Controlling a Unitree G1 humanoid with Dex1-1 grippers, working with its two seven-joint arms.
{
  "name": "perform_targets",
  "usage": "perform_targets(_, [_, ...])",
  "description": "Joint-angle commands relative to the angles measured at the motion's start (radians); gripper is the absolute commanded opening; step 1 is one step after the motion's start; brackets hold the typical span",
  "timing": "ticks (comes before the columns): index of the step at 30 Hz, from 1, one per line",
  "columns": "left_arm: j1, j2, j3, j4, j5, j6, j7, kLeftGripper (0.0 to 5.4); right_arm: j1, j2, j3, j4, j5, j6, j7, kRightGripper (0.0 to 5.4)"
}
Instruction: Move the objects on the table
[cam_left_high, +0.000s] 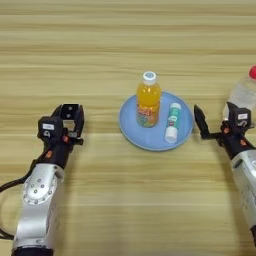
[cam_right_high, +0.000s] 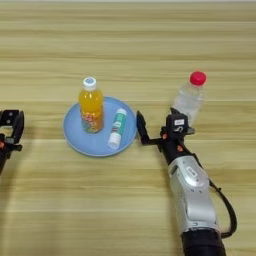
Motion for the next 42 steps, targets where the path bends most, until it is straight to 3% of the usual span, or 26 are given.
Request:
perform_targets(1, [-0.085,-0.010,0.000,0.124,0.039,-0.012,0.025,2.41,-0.008,0.004,0.000,-0.005,0.002,0.006,-0.001,5.40])
perform_targets(6, [-0.127,-0.029,-0.023,0.240,0.065,-0.038,0.020,2.41,-0.002,0.006,0.003,-0.015,0.001,0.008,-0.003,5.40])
perform_targets(17, [-0.154,-0.019,-0.021,0.451,0.143,-0.099,0.080,2.41,0.007,0.004,0.004,-0.026,0.001,0.012,-0.002,5.40])
perform_targets(24, [-0.162,-0.022,-0.023,0.471,0.137,-0.133,0.078,3.46,0.008,0.004,0.007,-0.030,-0.001,0.012,0.000,5.40])
perform_targets(36, [-0.159,-0.025,-0.026,0.466,0.131,-0.179,0.066,4.73,0.016,0.002,0.017,-0.050,-0.004,0.016,0.003,5.40])
perform_targets(42, [-0.160,-0.027,-0.016,0.457,0.112,-0.245,0.050,5.35,0.021,-0.006,0.026,-0.060,-0.012,0.011,0.010,5.40])
